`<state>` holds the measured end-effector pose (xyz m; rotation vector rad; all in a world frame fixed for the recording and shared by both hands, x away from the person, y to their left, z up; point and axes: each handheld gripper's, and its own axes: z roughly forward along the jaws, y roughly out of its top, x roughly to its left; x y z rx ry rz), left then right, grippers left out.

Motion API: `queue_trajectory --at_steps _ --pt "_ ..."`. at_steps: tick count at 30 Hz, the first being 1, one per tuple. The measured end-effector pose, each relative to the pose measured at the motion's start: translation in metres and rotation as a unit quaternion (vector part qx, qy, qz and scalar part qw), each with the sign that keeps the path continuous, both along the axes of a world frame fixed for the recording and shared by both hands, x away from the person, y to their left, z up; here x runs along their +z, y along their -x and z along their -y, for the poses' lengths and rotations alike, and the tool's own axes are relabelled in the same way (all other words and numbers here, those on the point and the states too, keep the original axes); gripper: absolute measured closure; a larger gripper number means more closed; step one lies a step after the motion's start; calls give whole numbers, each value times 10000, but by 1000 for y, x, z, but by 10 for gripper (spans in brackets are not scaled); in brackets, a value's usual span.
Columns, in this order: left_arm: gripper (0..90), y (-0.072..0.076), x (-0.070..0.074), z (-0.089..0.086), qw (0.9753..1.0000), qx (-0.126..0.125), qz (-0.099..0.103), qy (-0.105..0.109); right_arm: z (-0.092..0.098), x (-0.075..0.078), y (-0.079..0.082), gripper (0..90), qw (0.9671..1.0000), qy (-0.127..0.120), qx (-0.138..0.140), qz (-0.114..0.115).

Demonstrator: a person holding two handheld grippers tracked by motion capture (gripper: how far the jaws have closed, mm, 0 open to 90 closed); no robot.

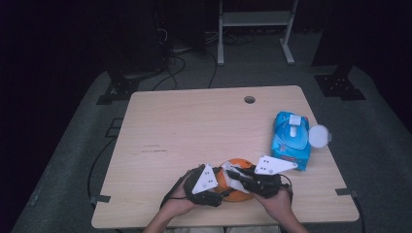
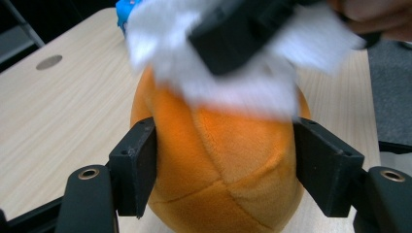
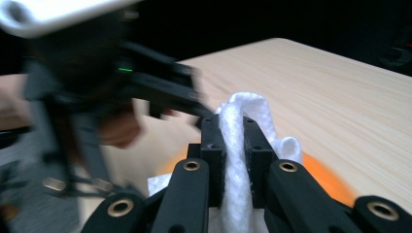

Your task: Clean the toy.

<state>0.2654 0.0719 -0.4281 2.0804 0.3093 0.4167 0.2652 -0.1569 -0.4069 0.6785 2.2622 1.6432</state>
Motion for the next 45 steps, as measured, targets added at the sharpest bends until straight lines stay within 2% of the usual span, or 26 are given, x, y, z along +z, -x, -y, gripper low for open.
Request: queue_trajectory --at_steps 1,2,3,5,6,9,11,13,15,19,22,24,27,29,30,31,32,33,34,35,36,37,38,39,41,45 --pt "294 -2 -1 -1 9999 20 -129 94 6 -1 -3 821 9999 7 -141 -39" --pt "273 -5 0 -3 9988 36 -417 240 12 -3 -6 821 9996 33 -254 -70" --pt "239 -8 2 -5 9967 77 -673 442 18 -6 -8 821 9992 76 -368 -99" --pt "229 -12 4 -5 9931 155 -959 656 18 -8 -7 822 9991 -80 -349 -225" --pt "229 -13 4 -4 9936 193 -939 605 18 -8 -7 822 9991 -80 -349 -225" --pt "290 -7 2 -1 9976 134 -559 392 3 -5 0 821 9996 -135 -11 -232" --pt "325 -1 5 0 9996 1 -264 140 -4 0 3 818 9998 49 145 -92" --pt "326 -1 4 -1 9995 -10 -263 151 -2 1 2 818 9999 66 116 -63" --pt "299 -2 3 -2 9992 3 -333 208 13 -1 -5 819 9996 173 -233 -66" --pt "230 -8 4 1 9956 215 -735 539 21 -5 -8 822 9990 28 -352 -272" --pt "258 -5 2 4 9965 351 -598 462 9 -4 -4 821 9989 -190 35 -431" --pt "328 -1 3 5 9986 285 -354 283 3 -2 -4 821 9992 -110 120 -375" --pt "343 0 2 4 9990 209 -312 257 9 -1 -9 821 9993 -137 -79 -343" --pt "336 -1 2 2 9990 187 -315 248 26 -4 -17 821 9979 -28 -544 -345" --pt "336 -1 2 1 9988 179 -356 271 26 -4 -17 821 9979 -28 -544 -345" --pt "264 -3 2 1 9983 194 -429 348 34 -8 -20 822 9970 -27 -627 -457" --pt "264 -5 4 1 9972 250 -546 439 34 -8 -20 822 9970 -27 -627 -457" --pt "187 -8 8 0 9930 393 -863 710 31 -8 -17 822 9974 -15 -559 -456" --pt "170 -8 8 0 9930 393 -863 710 27 -7 -15 822 9980 -64 -413 -472" --pt "170 -10 10 -1 9906 428 -952 878 27 -7 -15 822 9980 -64 -413 -472" --pt "170 -10 11 -1 9900 452 -974 911 22 -7 -12 821 9986 -144 -195 -476" --pt "212 -9 8 1 9934 453 -845 625 7 -5 -4 819 9994 -26 28 -343" --pt "228 -9 8 1 9934 453 -845 625 7 -5 -4 819 9994 -26 28 -343" --pt "250 -9 3 -1 9933 450 -865 623 1 -4 -2 820 9997 164 -7 -192" --pt "263 -10 2 -3 9930 456 -882 635 3 -6 -3 820 9997 164 -46 -200" --pt "286 -13 -1 -10 9921 464 -954 666 24 -12 -12 821 9981 156 -497 -334"
